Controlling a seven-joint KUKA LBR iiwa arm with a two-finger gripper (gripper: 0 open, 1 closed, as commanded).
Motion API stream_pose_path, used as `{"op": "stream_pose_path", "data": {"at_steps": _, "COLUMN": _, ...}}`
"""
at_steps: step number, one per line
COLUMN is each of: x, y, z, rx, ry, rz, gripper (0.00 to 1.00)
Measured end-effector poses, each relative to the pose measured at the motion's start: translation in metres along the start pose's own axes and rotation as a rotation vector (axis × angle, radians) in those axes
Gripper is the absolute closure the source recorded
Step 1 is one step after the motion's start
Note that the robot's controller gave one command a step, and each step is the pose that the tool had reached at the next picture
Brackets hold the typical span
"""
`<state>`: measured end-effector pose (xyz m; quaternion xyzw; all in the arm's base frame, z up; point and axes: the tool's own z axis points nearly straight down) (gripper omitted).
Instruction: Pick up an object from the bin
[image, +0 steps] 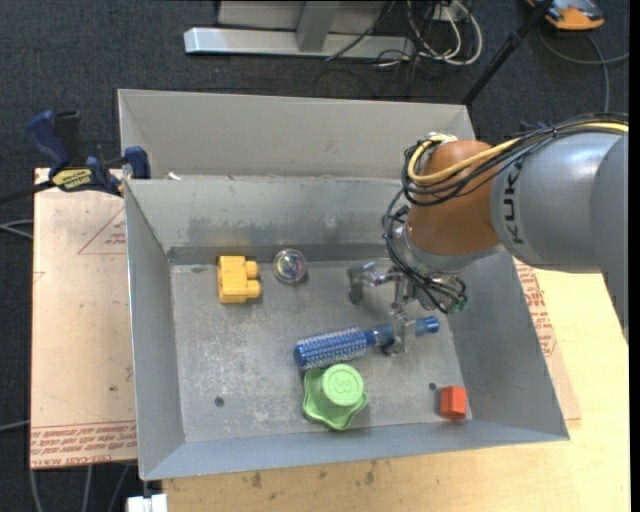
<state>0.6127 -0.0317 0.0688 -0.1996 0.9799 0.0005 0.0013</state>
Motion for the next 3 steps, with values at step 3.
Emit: {"op": "stream_pose_path", "data": {"at_steps": 3, "x": -0.004, "y": 0.001, "z": -0.079, "rx": 0.001, "ry": -0.002, "rz": -0.001, "gripper": 1.00}}
